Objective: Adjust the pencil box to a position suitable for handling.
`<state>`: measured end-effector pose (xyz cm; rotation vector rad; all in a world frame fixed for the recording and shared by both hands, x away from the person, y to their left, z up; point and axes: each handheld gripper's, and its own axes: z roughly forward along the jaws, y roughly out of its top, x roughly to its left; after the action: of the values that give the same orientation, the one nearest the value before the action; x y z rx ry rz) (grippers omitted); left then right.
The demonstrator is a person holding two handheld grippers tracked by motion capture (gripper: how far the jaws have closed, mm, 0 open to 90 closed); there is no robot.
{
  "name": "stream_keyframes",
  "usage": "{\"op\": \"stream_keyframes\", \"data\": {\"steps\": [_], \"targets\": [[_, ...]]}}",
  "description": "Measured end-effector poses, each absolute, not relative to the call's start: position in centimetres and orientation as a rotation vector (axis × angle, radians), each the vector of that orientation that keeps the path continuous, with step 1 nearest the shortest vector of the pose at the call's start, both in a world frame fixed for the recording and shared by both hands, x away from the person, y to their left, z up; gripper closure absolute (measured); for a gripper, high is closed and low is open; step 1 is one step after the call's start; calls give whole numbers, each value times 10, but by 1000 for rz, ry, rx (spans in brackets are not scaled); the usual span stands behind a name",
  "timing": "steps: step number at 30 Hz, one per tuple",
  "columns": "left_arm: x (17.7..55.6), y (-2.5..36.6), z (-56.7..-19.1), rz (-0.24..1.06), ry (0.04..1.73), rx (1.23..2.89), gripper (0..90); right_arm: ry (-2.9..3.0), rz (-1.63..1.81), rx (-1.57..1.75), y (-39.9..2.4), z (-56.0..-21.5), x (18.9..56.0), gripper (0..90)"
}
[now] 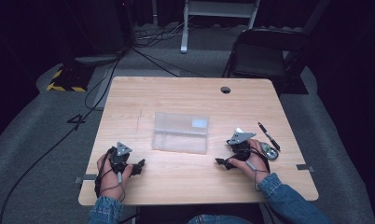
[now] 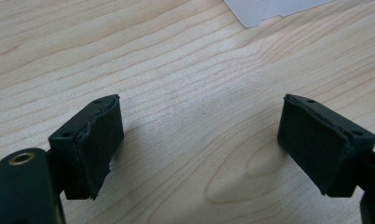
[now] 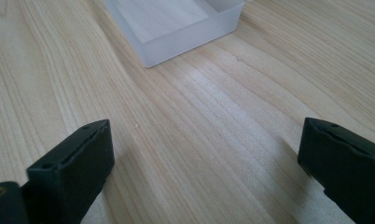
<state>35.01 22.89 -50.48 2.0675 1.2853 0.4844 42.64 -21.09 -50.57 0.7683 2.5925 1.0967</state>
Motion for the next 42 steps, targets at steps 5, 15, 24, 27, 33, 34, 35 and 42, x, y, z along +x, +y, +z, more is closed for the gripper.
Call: {"op": "stream_keyframes", "data": {"steps": [5,15,24,27,33,34,35,42], "targets": [[350,229,-505,484,1286,2068,147,2586,1100,785,-212,-503,427,142],[352,229,-505,486,1276,2070,147,2602,1161,819,-217,-489,435,215],[351,229,-505,497,1281,2071,153,2588,1226,815,-203,-468,443,267],[349,228,-505,498,1298,2059,154,2582,1238,811,-196,-464,447,261],[346,227,-505,503,1314,2052,154,2568,1261,795,-180,-461,456,230],[345,227,-505,506,1316,2049,154,2565,1266,791,-177,-461,457,230],[345,227,-505,507,1317,2048,154,2564,1266,788,-174,-462,458,231],[338,229,-505,504,1311,2052,154,2584,1229,794,-160,-472,467,247]]}}
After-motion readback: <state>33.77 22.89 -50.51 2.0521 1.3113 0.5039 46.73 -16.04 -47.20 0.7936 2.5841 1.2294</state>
